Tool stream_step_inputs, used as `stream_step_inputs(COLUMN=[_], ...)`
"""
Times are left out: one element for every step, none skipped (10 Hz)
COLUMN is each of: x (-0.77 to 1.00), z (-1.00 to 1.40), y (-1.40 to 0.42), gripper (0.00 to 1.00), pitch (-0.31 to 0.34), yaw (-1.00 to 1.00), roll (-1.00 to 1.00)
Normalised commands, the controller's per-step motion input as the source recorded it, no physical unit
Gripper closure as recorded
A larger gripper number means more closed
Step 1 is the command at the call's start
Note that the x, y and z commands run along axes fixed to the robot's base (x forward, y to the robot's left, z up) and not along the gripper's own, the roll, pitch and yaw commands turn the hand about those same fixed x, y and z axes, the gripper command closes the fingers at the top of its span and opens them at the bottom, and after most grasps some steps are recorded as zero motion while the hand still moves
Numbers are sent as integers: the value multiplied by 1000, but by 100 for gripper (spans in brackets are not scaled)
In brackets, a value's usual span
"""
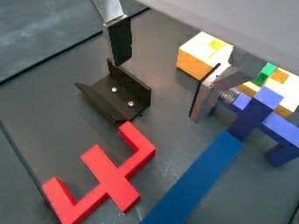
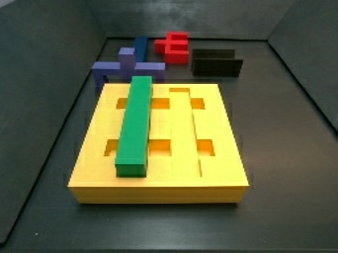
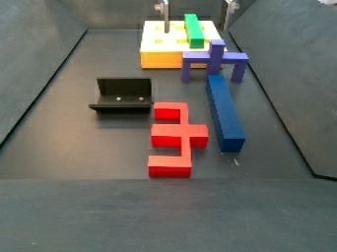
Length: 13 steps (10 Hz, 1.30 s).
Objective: Pick up the blue object. Move up. Move to above the board. Insert the blue object.
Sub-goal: Pick up the blue object.
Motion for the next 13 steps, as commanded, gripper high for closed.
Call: stream_step_inputs(x=[0,0,-214,-329,-414,-474,-446,-366,-297,-137,0,0,0], z=[0,-37,-183,-400,-566,-640,-626,-634,-697,-749,-749,-749,-723], y=[0,0,86,0,0,0,-31,-37,-69,-57,-6,-29,-20], gripper=[0,0,0,0,0,0,0,0,0,0,0,0,0], pitch=[0,-3,-167,-161,-179,-181,-179,-150,-167,-116,0,0,0], yaw=[0,0,0,0,0,0,0,0,0,0,0,0,0], roll=[6,-17,-223,-47,0,34,104,104,89,56,13,34,21])
